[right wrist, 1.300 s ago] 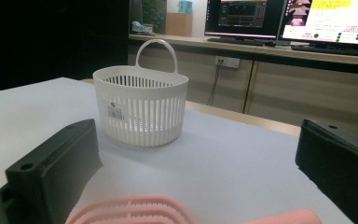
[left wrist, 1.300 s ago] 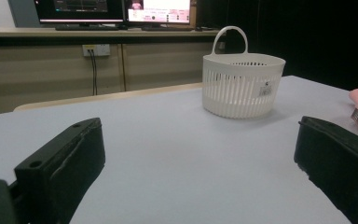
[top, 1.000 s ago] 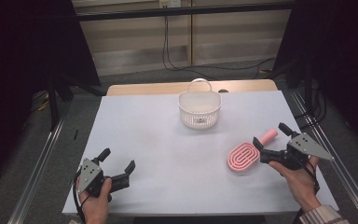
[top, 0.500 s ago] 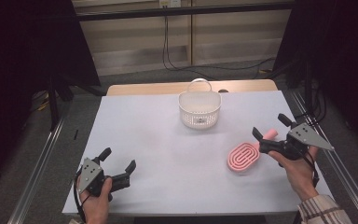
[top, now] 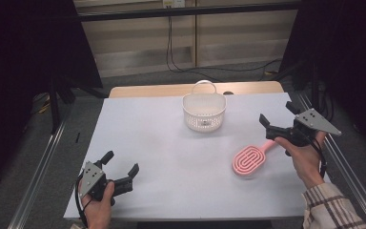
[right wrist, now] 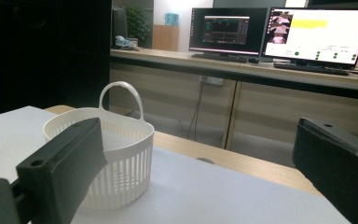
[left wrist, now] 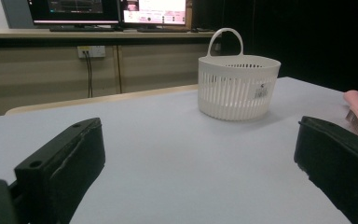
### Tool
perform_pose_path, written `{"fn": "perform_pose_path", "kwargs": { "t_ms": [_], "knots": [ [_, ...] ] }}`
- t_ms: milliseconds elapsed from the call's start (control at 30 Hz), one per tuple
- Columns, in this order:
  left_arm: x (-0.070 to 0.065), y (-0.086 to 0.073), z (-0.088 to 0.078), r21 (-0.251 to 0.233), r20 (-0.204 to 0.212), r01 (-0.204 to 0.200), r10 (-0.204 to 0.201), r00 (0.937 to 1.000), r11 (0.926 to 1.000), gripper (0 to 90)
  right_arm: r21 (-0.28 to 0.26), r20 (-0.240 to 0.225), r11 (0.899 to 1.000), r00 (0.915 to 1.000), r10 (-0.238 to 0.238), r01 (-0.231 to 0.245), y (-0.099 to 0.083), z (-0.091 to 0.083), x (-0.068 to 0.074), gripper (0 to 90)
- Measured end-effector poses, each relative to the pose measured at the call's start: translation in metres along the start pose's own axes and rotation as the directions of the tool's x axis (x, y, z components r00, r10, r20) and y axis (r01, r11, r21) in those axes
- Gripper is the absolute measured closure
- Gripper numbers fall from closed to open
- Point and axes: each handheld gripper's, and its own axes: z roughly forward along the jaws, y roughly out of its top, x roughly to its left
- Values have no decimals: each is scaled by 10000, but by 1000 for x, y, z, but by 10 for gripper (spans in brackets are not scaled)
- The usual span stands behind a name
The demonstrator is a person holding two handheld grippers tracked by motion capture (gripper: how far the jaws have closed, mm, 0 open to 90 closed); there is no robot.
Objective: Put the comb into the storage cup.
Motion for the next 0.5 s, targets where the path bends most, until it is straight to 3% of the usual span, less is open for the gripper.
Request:
{"fn": "perform_pose_path", "kwargs": {
  "t_ms": [300,500],
  "knots": [
    [1,0,0,32,-34,-31,31,10000,10000,19,-153,-5,9986,9987,500,-500,-4,13,-3,52],
    [0,-1,1,55,37,-35,35,10000,10000,19,262,-104,9991,9994,333,-331,-15,9,-1,91]
  ]
}}
